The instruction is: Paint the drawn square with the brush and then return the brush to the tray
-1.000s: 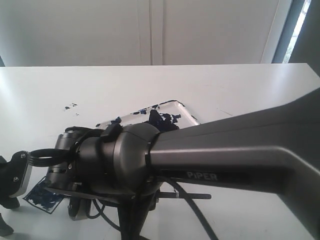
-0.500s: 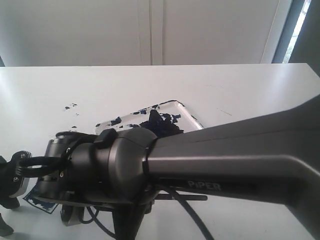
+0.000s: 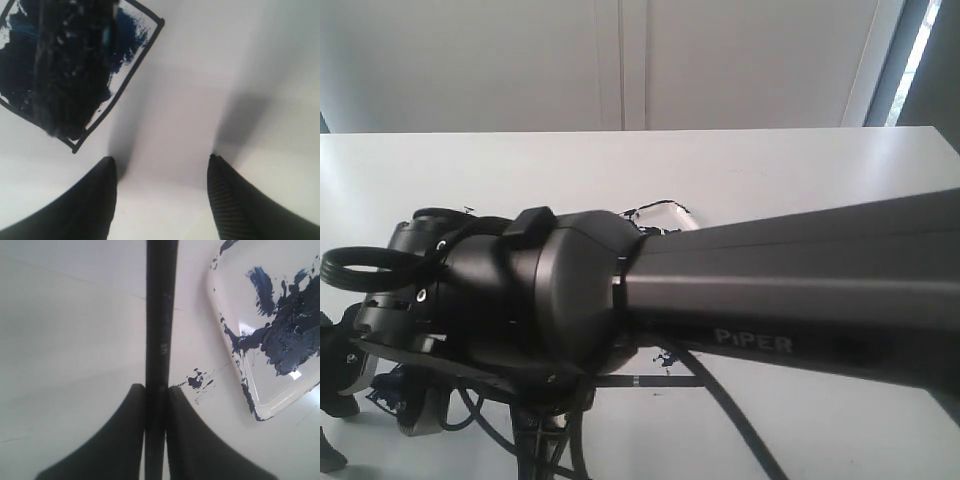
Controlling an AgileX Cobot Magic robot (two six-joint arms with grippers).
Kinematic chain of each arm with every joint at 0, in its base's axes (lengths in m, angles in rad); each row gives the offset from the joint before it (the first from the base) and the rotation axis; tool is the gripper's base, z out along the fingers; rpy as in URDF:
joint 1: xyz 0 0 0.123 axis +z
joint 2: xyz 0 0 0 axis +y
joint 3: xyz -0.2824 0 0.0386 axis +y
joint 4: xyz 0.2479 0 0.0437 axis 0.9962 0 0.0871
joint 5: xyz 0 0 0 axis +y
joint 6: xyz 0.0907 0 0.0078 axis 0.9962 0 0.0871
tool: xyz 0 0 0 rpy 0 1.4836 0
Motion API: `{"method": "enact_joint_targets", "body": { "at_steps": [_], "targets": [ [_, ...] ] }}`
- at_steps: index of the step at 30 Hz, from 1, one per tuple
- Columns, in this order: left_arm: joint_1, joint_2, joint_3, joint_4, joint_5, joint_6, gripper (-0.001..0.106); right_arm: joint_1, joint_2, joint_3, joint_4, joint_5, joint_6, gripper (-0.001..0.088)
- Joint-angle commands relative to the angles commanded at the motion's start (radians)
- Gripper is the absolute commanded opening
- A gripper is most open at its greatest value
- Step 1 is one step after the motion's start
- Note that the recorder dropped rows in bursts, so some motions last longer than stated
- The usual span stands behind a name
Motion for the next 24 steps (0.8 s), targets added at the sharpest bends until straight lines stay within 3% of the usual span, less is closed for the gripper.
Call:
{"method": "enact_joint_targets", "body": {
  "at_steps": [9,17,22,24],
  "targets": [
    [0.000,0.000,0.000,0.000,0.000,0.000,0.059,-0.053,0.045,-0.004,-0.009,0.000,0.000,0.0000],
    [0.000,0.000,0.000,0.000,0.000,0.000,0.059,-0.053,0.049,-0.004,0.017,0.000,-0.008,0.0000],
    [0.000,0.000,0.000,0.000,0.000,0.000,0.059,-0.053,0.049,-0.004,0.112,0.000,-0.045,0.0000],
    [0.000,0.000,0.000,0.000,0.000,0.000,0.059,-0.053,0.049,-0.004,0.086,0.000,-0.031,0.0000]
  ]
}}
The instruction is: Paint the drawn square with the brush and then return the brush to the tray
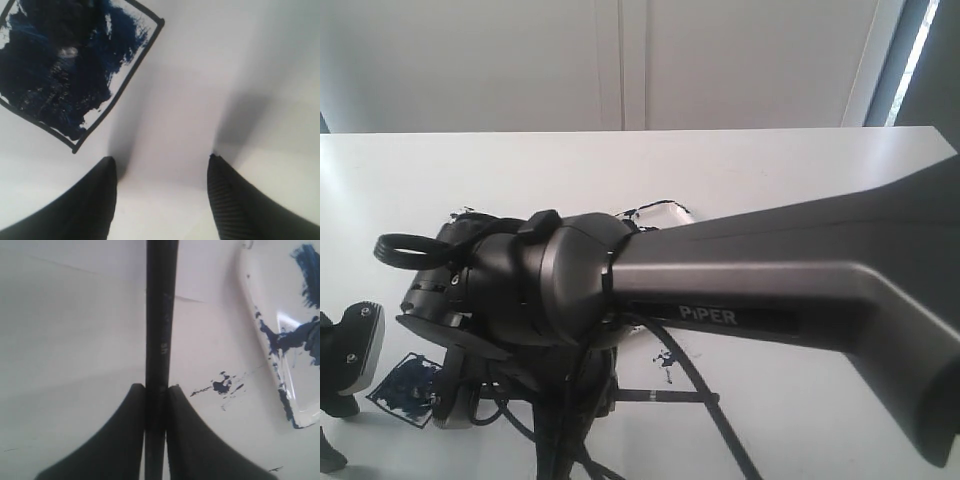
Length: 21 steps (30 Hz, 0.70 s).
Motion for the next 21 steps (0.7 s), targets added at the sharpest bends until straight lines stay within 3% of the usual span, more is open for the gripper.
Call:
{"method": "enact_joint_targets", "body": {
  "at_steps": [21],
  "targets": [
    [0.000,0.000,0.000,0.000,0.000,0.000,0.059,-0.016,0.034,0.000,-0.117,0.000,0.059,0.0000]
  ]
}}
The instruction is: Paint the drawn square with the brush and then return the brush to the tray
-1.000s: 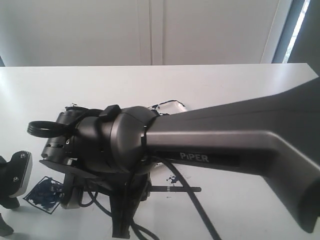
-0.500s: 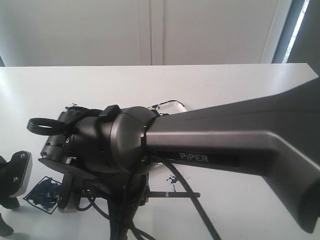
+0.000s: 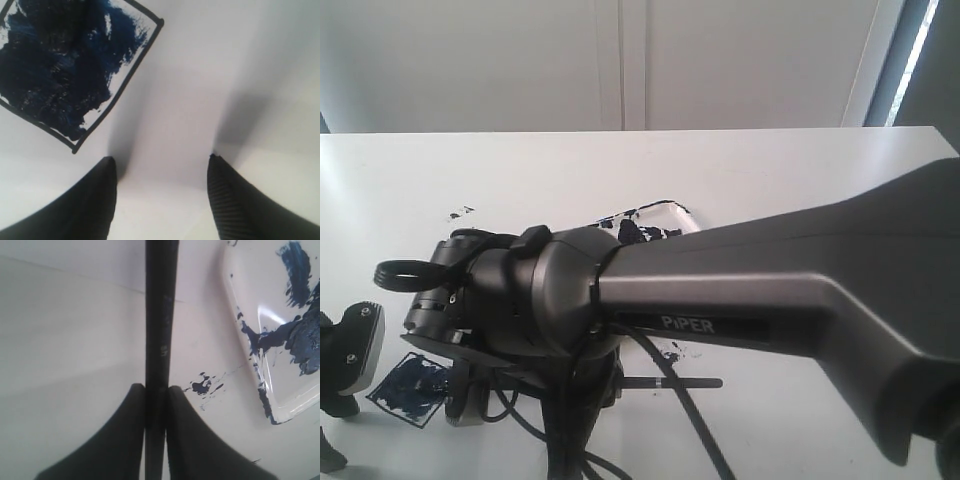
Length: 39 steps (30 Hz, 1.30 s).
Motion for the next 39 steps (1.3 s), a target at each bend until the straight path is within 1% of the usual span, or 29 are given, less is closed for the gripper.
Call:
{"method": "enact_joint_targets", "body": {
  "at_steps": [9,12,17,20,23,24,26,39],
  "targets": [
    [0.000,0.000,0.000,0.000,-0.002,0.000,0.059,-0.013,-0.002,0.000,0.000,0.000,0.011,0.0000],
    [0.000,0.000,0.000,0.000,-0.002,0.000,0.059,-0.013,-0.013,0.000,0.034,0.000,0.011,0.0000],
    [0.000,0.000,0.000,0.000,-0.008,0.000,0.059,-0.013,-0.024,0.000,0.053,0.000,0.011,0.0000],
    [0.000,0.000,0.000,0.000,-0.010,-0.002,0.059,-0.013,-0.030,0.000,0.092,0.000,0.004,0.0000],
    [0.000,0.000,0.000,0.000,-0.010,-0.002,0.059,0.000,-0.030,0.000,0.121,0.000,-0.012,0.0000],
    [0.000,0.000,0.000,0.000,-0.012,-0.002,0.059,0.019,-0.030,0.000,0.125,0.000,-0.014,0.0000],
    [0.000,0.000,0.000,0.000,-0.012,-0.002,0.059,0.038,-0.030,0.000,0.125,0.000,-0.015,0.0000],
    [0.000,0.000,0.000,0.000,-0.012,-0.004,0.059,0.060,-0.030,0.000,0.152,0.000,-0.035,0.0000]
  ]
}}
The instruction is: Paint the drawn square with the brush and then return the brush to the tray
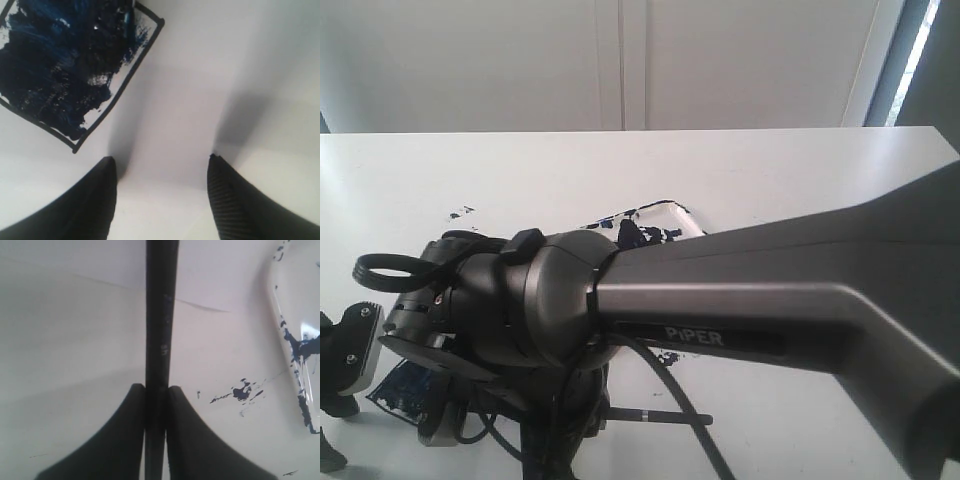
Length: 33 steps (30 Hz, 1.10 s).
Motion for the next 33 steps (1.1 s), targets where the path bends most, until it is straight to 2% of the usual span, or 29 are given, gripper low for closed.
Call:
{"method": "enact_joint_targets", "body": {
  "at_steps": [17,27,33],
  "targets": [
    [0.000,0.000,0.000,0.000,0.000,0.000,0.059,0.002,0.037,0.000,-0.029,0.000,0.003,0.0000],
    [0.000,0.000,0.000,0.000,0.000,0.000,0.059,0.002,0.040,0.000,-0.139,0.000,0.052,0.0000],
    [0.000,0.000,0.000,0.000,0.000,0.000,0.059,0.013,0.040,0.000,-0.135,0.000,0.052,0.0000]
  ]
}}
